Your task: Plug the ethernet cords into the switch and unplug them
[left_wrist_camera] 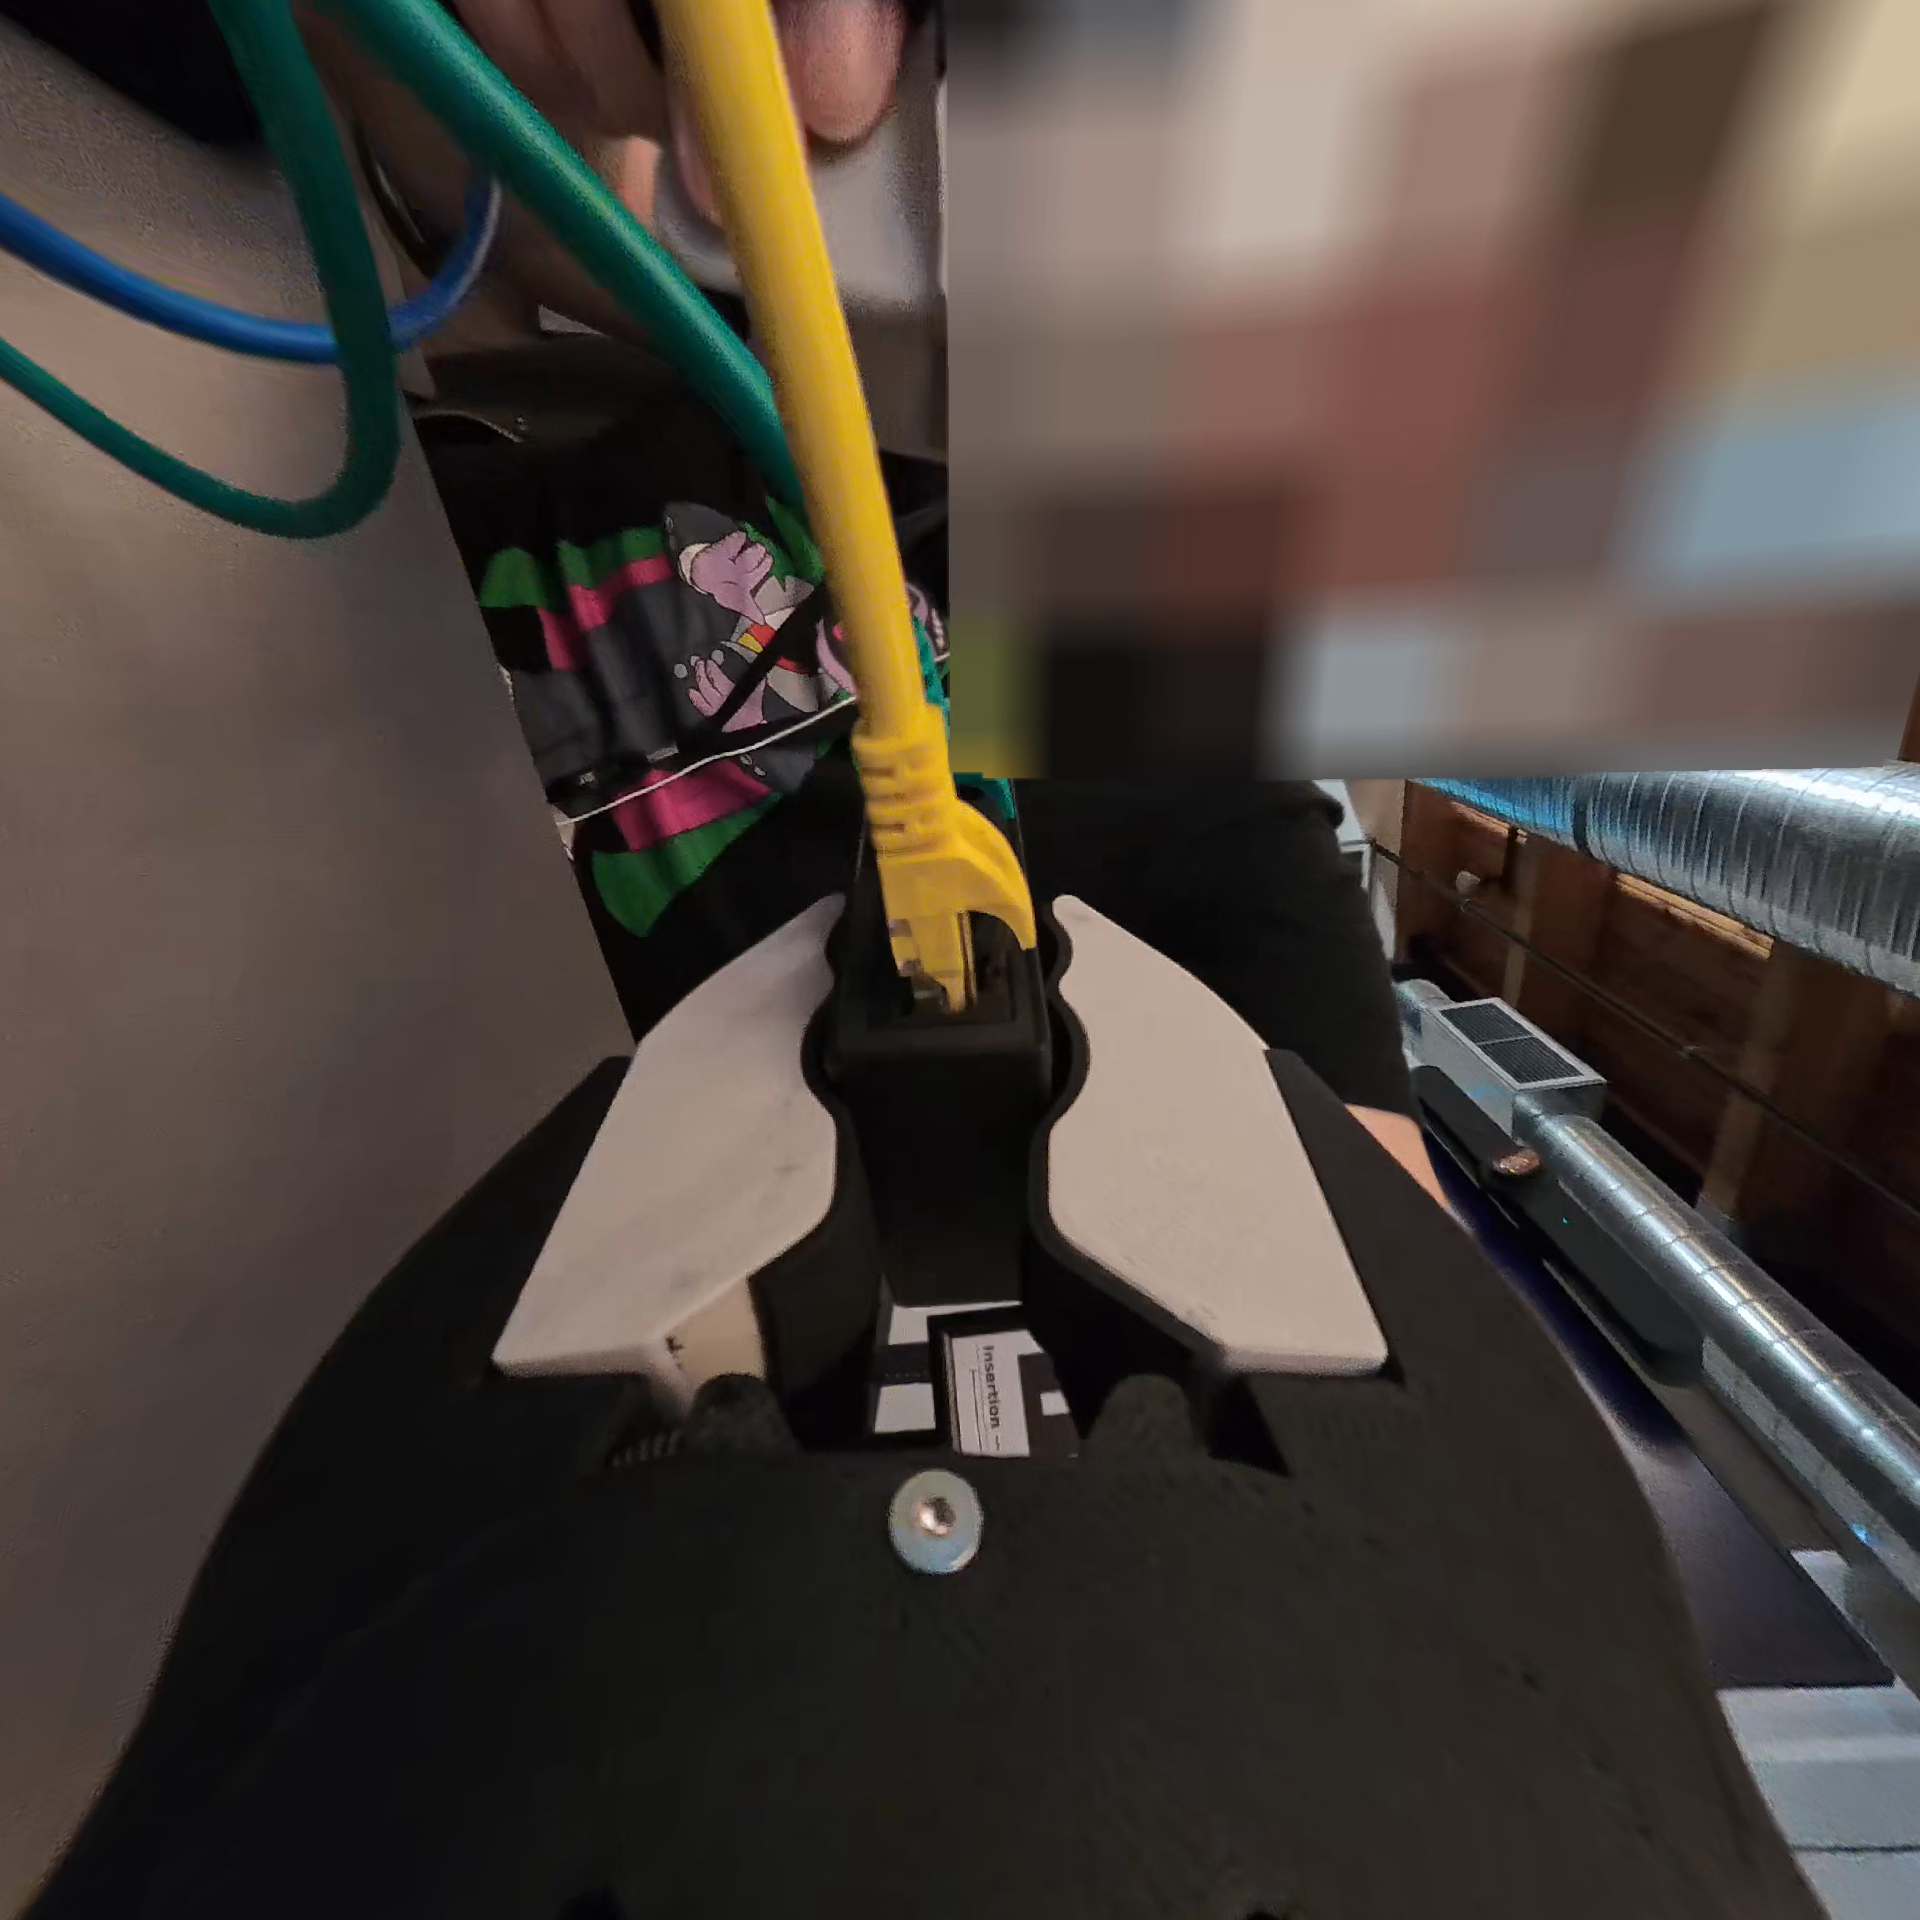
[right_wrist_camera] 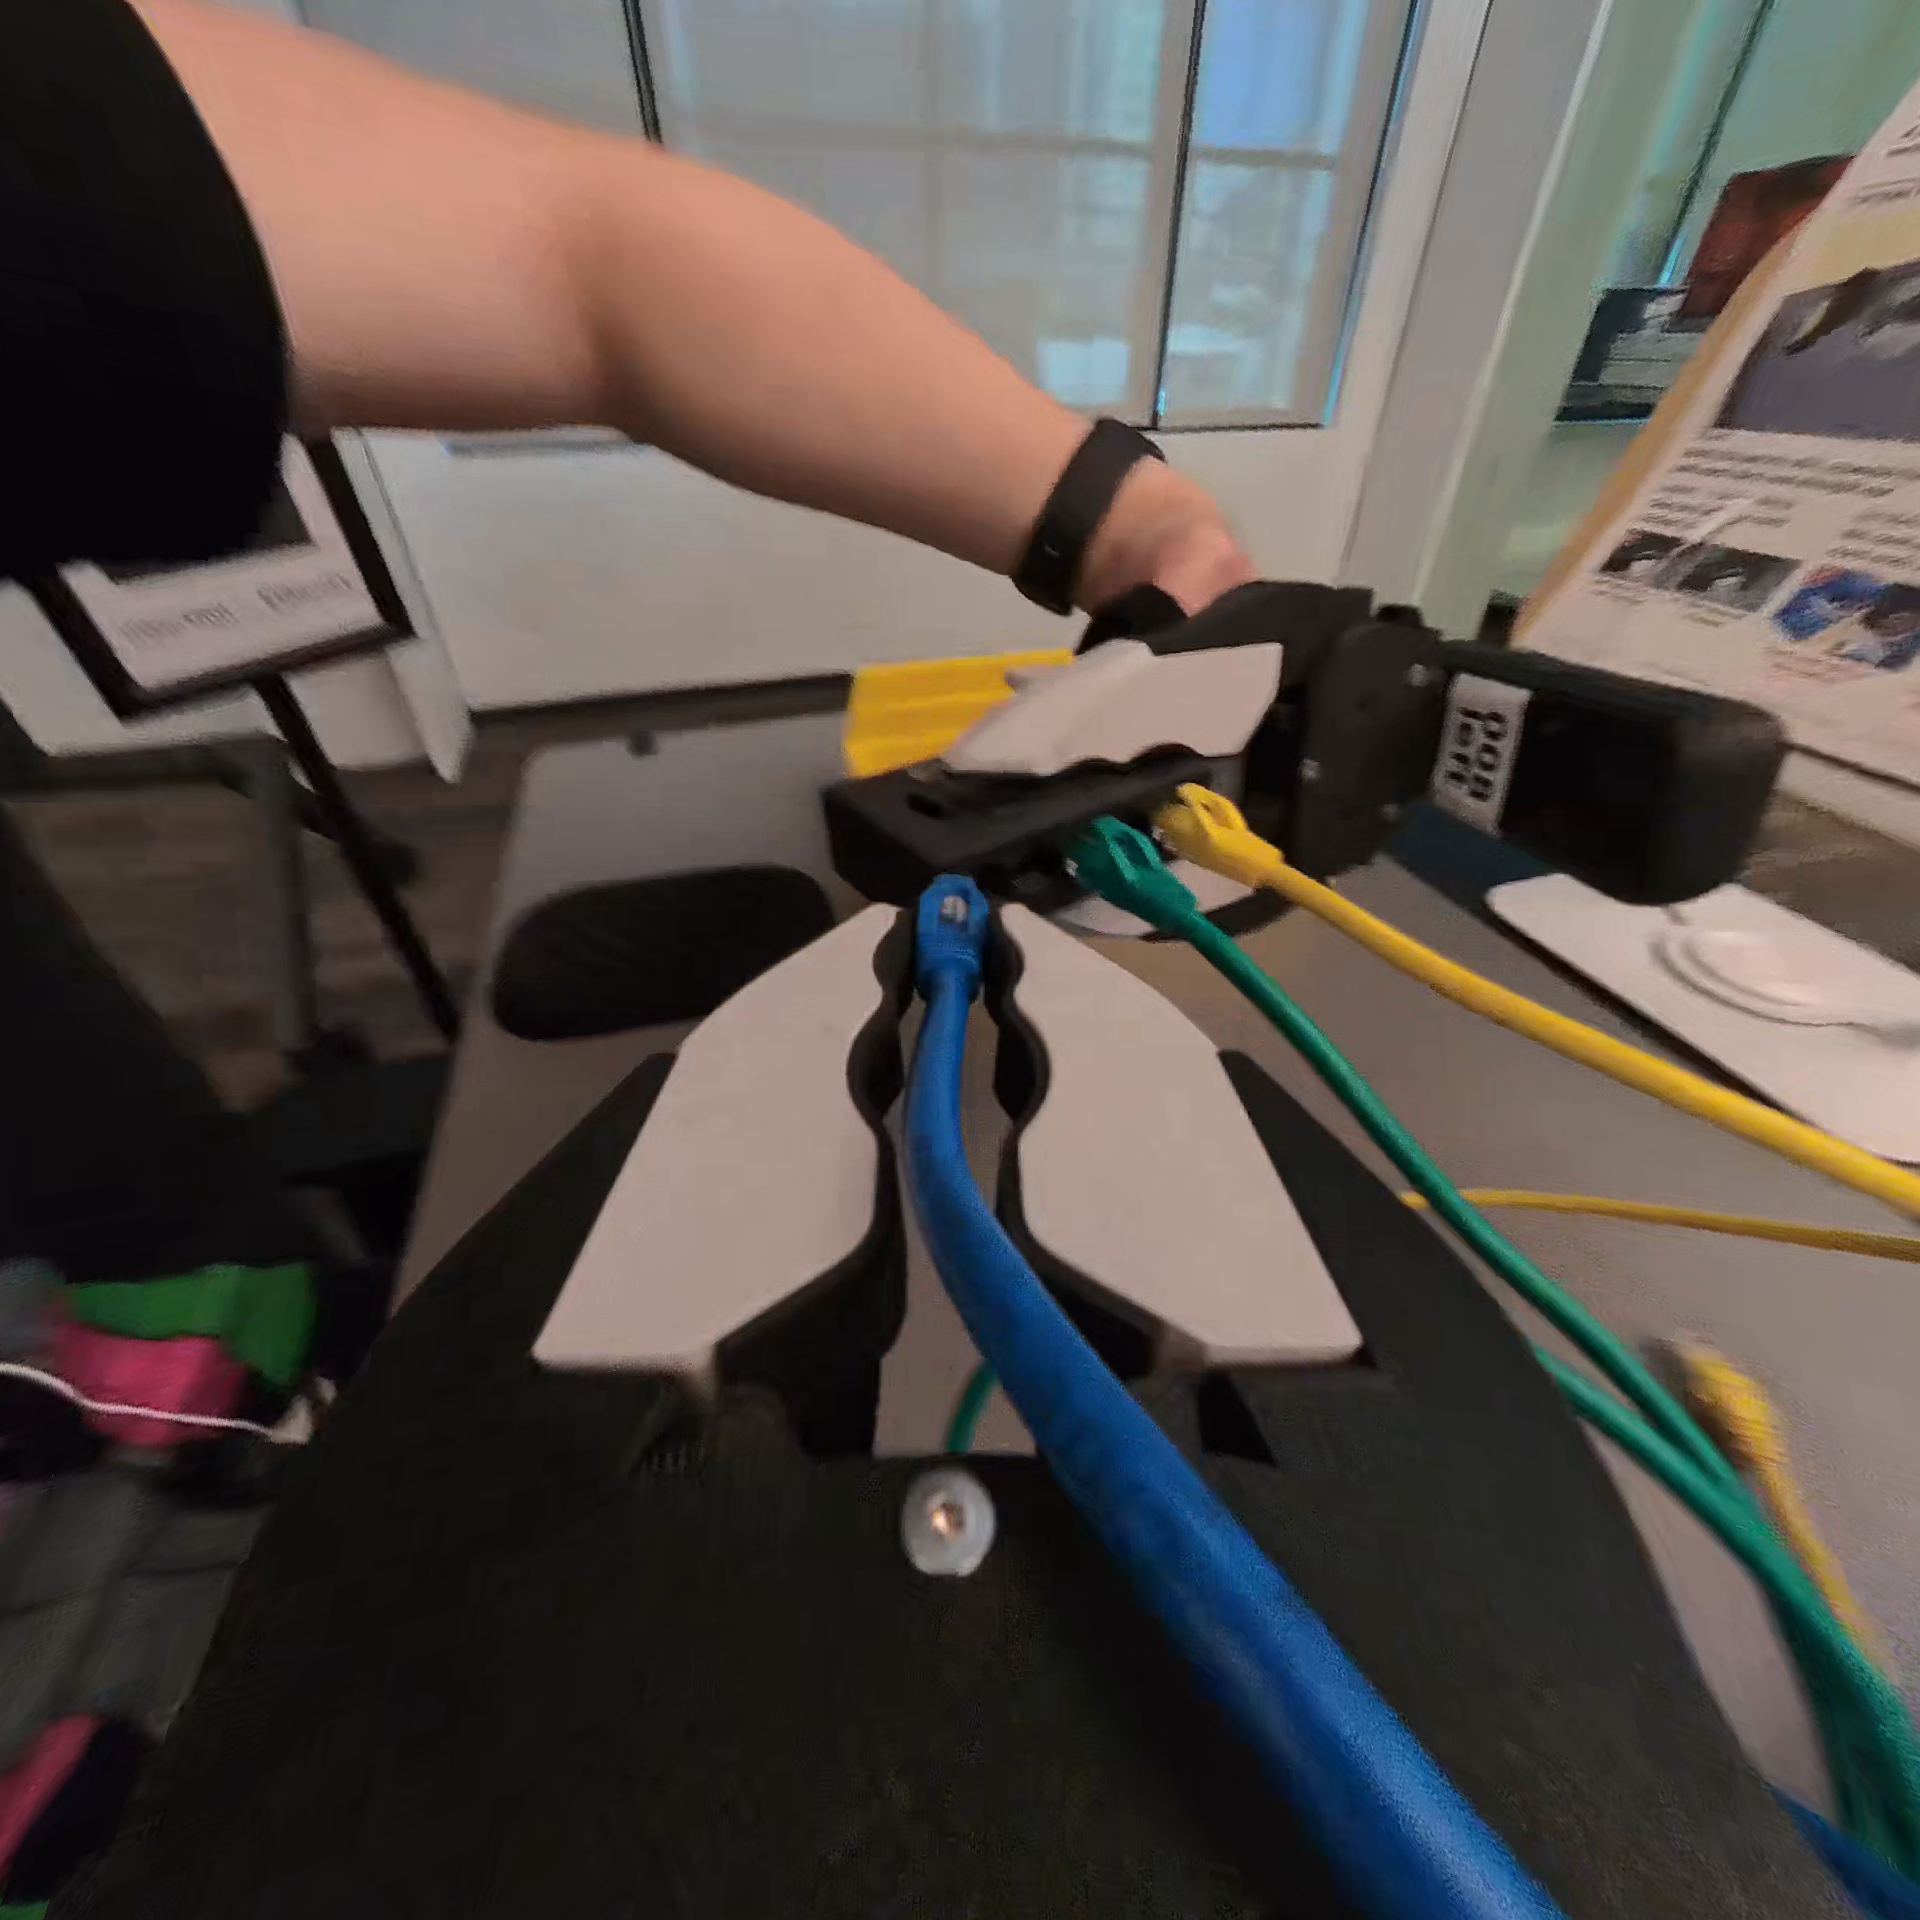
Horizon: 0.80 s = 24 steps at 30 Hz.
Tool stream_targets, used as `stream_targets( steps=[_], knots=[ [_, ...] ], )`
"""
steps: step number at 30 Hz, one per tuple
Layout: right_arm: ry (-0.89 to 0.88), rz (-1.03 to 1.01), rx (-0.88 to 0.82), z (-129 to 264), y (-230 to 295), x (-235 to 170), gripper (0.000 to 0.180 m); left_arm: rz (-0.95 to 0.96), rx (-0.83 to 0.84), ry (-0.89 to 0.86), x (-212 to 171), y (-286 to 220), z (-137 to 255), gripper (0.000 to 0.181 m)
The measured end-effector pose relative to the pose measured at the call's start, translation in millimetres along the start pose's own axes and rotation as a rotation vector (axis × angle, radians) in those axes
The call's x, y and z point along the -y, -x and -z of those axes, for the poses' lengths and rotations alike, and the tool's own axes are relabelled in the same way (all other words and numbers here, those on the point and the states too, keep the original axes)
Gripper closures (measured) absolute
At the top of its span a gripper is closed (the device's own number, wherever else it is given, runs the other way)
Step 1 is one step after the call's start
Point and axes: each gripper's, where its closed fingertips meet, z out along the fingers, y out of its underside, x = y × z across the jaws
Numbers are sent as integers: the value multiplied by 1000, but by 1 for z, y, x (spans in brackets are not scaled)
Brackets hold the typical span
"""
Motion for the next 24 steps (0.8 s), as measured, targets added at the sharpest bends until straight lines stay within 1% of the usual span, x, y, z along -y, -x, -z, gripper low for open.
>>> stream_targets(
  steps=[4, 9, 12, 16, 24],
  knots=[
    [-111, -79, 33, -2, 3, 5, 166, 24, -76, 79, -9, -7, -3, 152],
    [-222, -143, 54, -5, -2, 6, 166, 32, -99, 145, -7, -10, -4, 152],
    [-217, -120, 17, -10, -7, 0, 166, 19, -91, 191, -7, -12, -5, 152],
    [-274, -109, 100, -11, 4, 6, 166, 3, -101, 203, -2, -14, -4, 152],
    [-277, -33, 83, -8, 9, 8, 166, -44, -130, 273, -2, -20, -16, 152]
  ],
)
